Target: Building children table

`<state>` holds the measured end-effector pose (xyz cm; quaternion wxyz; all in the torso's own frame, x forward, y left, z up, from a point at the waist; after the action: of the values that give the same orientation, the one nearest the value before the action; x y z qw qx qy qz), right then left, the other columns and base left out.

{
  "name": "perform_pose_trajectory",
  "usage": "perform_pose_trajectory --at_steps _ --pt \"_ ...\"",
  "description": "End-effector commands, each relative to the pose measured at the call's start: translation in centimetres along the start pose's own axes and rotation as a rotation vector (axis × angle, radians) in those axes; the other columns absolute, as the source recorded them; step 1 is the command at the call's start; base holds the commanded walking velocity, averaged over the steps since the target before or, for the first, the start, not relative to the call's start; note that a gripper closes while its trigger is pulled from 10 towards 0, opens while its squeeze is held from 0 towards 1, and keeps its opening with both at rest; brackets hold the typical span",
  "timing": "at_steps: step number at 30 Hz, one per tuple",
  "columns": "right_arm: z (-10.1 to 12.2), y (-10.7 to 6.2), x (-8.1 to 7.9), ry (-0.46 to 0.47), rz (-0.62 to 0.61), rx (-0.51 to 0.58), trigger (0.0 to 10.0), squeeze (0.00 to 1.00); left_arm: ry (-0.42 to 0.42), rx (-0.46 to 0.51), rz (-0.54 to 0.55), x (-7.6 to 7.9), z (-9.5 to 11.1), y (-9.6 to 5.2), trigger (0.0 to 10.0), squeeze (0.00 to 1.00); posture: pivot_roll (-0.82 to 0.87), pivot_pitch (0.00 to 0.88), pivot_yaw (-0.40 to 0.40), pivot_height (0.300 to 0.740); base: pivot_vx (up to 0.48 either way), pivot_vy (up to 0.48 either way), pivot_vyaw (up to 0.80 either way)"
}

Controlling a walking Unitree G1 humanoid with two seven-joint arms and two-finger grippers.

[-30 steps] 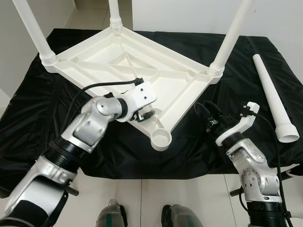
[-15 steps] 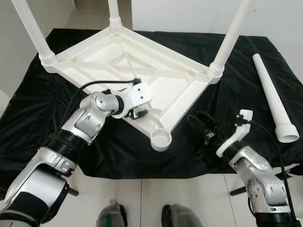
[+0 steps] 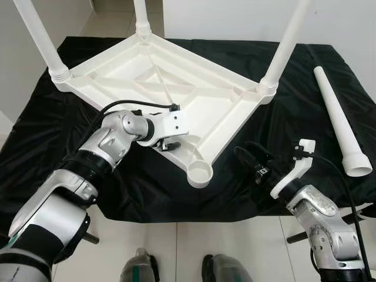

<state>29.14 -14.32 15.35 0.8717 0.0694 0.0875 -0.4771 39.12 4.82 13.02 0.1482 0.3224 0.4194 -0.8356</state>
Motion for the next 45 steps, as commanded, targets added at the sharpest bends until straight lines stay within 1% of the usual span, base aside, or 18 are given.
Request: perform_pose_trajectory --at_steps 1,7,8,9,11,13,14,15,16,17,19,20,21,22,23,39,45 --pt "0.0 -0.1 -0.1 -0.004 -0.001 -0.004 10.0 0.0 0.01 -0.02 -0.022 0.3 -0.4 0.3 10.0 0.0 -0.19 0.054 0.055 0.74 0.0 0.0 0.0" --pt "0.1 -0.2 -0.3 -0.001 -0.013 0.008 10.0 0.0 0.003 -0.073 -0.033 -0.2 -1.2 0.7 10.0 0.0 -0.21 0.063 0.074 0.74 0.0 0.0 0.0" --pt "0.2 -0.3 -0.3 0.0 -0.024 0.013 10.0 0.0 -0.037 -0.084 -0.044 -0.2 -1.4 0.8 10.0 0.0 -0.21 0.067 0.076 0.74 0.0 0.0 0.0" --pt "0.2 -0.3 -0.3 0.0 -0.024 0.013 10.0 0.0 -0.037 -0.084 -0.044 -0.2 -1.4 0.8 10.0 0.0 -0.21 0.067 0.076 0.74 0.0 0.0 0.0" --pt "0.2 -0.4 -0.2 0.001 -0.031 0.016 10.0 0.0 -0.07 -0.087 -0.049 -0.2 -1.5 1.0 10.0 0.0 -0.21 0.068 0.076 0.74 0.0 0.0 0.0" --pt "0.2 -0.4 -0.2 0.001 -0.032 0.017 10.0 0.0 -0.07 -0.087 -0.052 -0.1 -1.5 1.0 10.0 0.0 -0.21 0.07 0.076 0.74 0.0 0.0 0.0" --pt "0.2 -0.4 -0.2 0.002 -0.032 0.016 10.0 0.0 -0.067 -0.087 -0.088 0.6 -1.6 1.1 9.9 0.0 -0.21 0.071 0.073 0.74 0.0 0.0 0.0" --pt "0.2 -0.4 -0.2 0.002 -0.032 0.016 10.0 0.0 -0.067 -0.087 -0.088 0.6 -1.6 1.1 9.9 0.0 -0.21 0.071 0.073 0.74 0.0 0.0 0.0" --pt "0.2 -0.4 -0.2 0.002 -0.032 0.015 10.0 0.0 -0.067 -0.084 -0.104 0.9 -1.6 1.1 8.5 0.0 -0.21 0.071 0.073 0.74 0.0 0.0 0.0" --pt "0.2 -0.4 -0.2 0.002 -0.032 0.015 10.0 0.0 -0.065 -0.083 -0.121 1.1 -1.7 1.1 3.4 0.0 -0.21 0.068 0.072 0.74 0.0 0.0 0.0" --pt "0.2 -0.4 -0.2 0.001 -0.032 0.015 10.0 0.0 -0.058 -0.079 -0.13 1.3 -1.7 1.1 3.4 0.0 -0.21 0.066 0.072 0.74 0.0 0.0 0.0" --pt "0.3 -0.4 -0.1 0.0 -0.032 0.016 10.0 0.0 -0.055 -0.075 -0.133 1.3 -1.7 1.1 3.8 0.0 -0.21 0.066 0.072 0.74 0.0 0.0 0.0" --pt "0.3 -0.4 -0.1 0.0 -0.032 0.016 10.0 0.0 -0.055 -0.075 -0.133 1.3 -1.7 1.1 3.8 0.0 -0.21 0.066 0.072 0.74 0.0 0.0 0.0" --pt "0.4 -0.3 -0.1 -0.002 -0.032 0.017 10.0 0.0 -0.057 -0.073 -0.136 1.3 -1.6 1.1 0.3 0.0 -0.21 0.069 0.07 0.74 0.0 0.0 0.0" --pt "0.4 -0.3 0.0 -0.004 -0.034 0.017 10.0 0.0 -0.059 -0.064 -0.141 1.4 -1.5 1.1 0.0 0.0 -0.21 0.069 0.07 0.74 0.0 0.0 0.0" --pt "0.7 -0.4 0.3 -0.015 -0.048 0.022 10.0 0.0 -0.053 -0.041 -0.172 1.7 -1.1 1.3 0.0 0.0 -0.21 0.069 0.073 0.74 0.0 0.0 0.0" --pt "0.7 -0.5 0.4 -0.013 -0.058 0.025 10.0 0.0 -0.059 -0.028 -0.193 2.2 -0.9 1.4 0.0 0.0 -0.21 0.072 0.077 0.74 0.0 0.0 0.0"
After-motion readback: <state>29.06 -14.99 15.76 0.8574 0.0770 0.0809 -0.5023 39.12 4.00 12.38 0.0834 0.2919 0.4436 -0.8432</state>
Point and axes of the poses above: a point about 5 cm out from each wrist's last joint towards the gripper, its own y axis pointing out of the wrist towards the gripper, its own z axis along the axis of the wrist's last joint, x = y × z, the point moved 6 cm from there along y, pointing out of the wrist towards the gripper, and after that the axes turned 8 degrees about y, right-handed, at the moved point
